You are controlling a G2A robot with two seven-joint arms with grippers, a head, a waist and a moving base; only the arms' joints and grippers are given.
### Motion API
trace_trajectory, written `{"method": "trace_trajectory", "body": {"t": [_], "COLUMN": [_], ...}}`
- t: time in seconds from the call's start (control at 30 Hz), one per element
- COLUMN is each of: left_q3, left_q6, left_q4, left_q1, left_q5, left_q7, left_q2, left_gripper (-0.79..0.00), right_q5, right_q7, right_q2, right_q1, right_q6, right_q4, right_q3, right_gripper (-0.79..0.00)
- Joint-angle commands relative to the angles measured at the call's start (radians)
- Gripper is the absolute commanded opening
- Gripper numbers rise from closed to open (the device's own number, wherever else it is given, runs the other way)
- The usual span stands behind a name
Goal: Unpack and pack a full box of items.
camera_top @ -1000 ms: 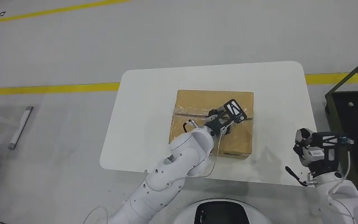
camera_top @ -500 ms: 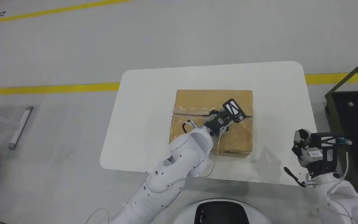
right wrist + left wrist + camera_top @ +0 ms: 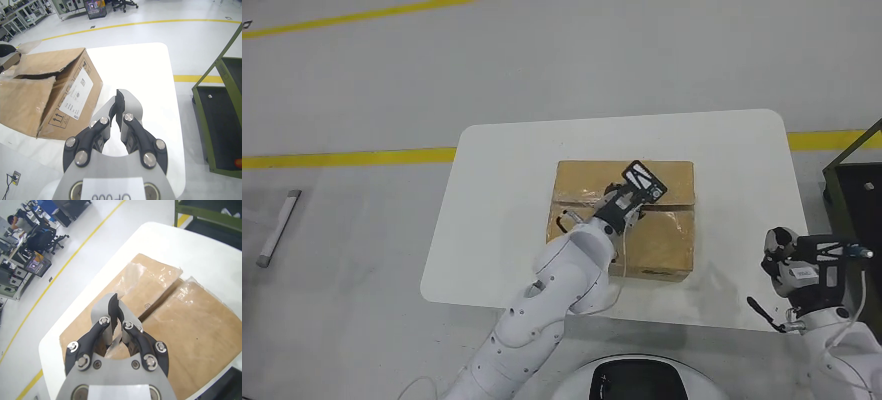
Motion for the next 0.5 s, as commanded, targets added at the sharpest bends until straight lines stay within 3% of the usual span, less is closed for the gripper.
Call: {"method": "trace_trajectory", "body": {"t": [0.0, 0.2, 0.47], "left_q3": [-0.037, -0.146, -0.304], "left_q6": [0.051, 0.121, 0.138], "left_q4": [-0.015, -0.058, -0.134], "left_q1": [0.014, 0.045, 0.097], "left_q5": [-0.019, -0.041, -0.055], "left_q7": [0.010, -0.009, 0.012], "left_q2": [0.000, 0.006, 0.022], "left_gripper": [-0.785, -0.785, -0.785], "right_q5": [0.011, 0.037, 0.008], "right_q7": [-0.002, 0.024, 0.098], "right_q2": [0.001, 0.004, 0.007], "right_q1": [0.020, 0.105, 0.243], "right_q6": [-0.009, -0.058, -0.110], "right_q4": [-0.009, -0.014, 0.055], "right_q3": [-0.001, -0.028, -0.148], "right_gripper": [-0.785, -0.785, -0.785]}}
